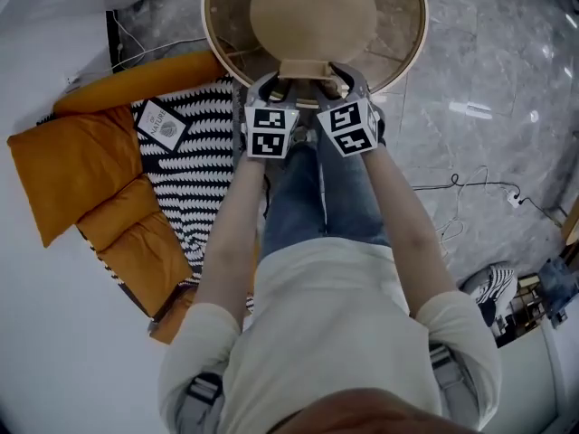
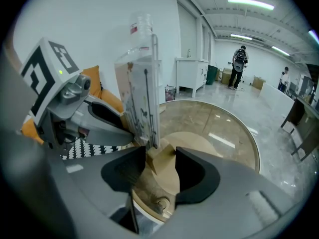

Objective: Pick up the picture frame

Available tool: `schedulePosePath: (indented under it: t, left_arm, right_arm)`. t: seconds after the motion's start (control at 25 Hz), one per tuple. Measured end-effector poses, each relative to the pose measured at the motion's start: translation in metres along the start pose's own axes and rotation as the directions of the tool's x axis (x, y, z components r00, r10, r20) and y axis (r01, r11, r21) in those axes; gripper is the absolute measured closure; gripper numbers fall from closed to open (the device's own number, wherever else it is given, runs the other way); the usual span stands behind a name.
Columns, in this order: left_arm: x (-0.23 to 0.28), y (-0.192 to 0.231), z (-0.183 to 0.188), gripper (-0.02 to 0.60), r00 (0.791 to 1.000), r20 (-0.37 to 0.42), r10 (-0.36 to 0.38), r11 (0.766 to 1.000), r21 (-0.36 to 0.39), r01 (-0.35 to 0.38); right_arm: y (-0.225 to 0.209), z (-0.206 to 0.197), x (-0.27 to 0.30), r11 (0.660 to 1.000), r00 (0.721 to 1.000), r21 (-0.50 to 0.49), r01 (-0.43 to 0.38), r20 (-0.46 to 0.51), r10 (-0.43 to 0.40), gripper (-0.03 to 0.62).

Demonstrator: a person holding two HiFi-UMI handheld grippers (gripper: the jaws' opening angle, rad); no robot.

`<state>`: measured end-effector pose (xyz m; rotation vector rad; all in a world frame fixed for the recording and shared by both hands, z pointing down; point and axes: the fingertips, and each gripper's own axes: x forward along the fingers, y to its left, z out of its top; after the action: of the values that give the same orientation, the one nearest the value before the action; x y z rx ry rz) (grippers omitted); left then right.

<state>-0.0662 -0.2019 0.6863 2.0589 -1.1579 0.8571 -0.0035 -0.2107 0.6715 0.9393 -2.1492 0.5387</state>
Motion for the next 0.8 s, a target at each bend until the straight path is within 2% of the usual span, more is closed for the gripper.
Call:
schedulePosePath:
  t: [0.36, 0.8]
  left_arm:
    - [-0.079, -0.022, 0.016, 0.472, 0.995, 0.093, 0.019, 1.000, 0.002, -0.020]
    - [-0.168, -0.049, 0.016, 0.472, 0.987, 0.162, 0.010, 0.999, 0.031, -0.015]
  right_arm:
    - [0.038, 0.033, -0.071, 0.997, 0.997, -0.065, 0.049, 0.066, -0.044, 0.407]
    - [0.090, 0.053, -0.147, 0.992, 0.990, -0.097, 0.085, 0.124, -0.072, 0.407]
